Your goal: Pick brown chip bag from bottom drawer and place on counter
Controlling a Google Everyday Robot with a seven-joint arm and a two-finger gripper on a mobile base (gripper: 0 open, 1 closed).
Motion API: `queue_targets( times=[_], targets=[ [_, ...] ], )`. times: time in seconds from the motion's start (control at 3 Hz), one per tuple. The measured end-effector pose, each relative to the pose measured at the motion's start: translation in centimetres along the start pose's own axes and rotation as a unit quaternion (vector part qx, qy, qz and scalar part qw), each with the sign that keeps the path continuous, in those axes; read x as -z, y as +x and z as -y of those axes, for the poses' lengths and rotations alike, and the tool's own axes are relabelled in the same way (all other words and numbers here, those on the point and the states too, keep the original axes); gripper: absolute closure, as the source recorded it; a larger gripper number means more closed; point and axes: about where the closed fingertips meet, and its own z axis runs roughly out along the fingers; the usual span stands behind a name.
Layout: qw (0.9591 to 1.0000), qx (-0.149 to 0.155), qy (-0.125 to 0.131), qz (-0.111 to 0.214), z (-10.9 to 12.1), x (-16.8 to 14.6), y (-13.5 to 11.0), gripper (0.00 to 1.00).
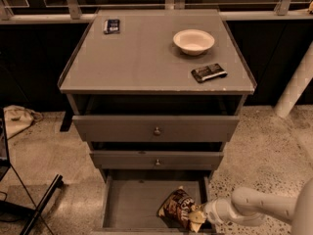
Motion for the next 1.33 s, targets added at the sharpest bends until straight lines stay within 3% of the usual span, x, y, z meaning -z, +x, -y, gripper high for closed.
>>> queue_targets(
  times=[0.33,0.67,1.0,1.33],
  targets=[
    [0.9984,0.029,-0.044,0.021,-3.7,5.5,-3.0,1.00],
    [0.9951,0.074,-0.058,0.032,-7.2,11.1,-7.4,1.00],
    [0.9925,0.104,-0.052,0.038,-9.2,14.9,-11.2,1.00],
    [0.9906,0.124,-0.027,0.050,-10.8,18.9,-15.1,1.00]
  ],
)
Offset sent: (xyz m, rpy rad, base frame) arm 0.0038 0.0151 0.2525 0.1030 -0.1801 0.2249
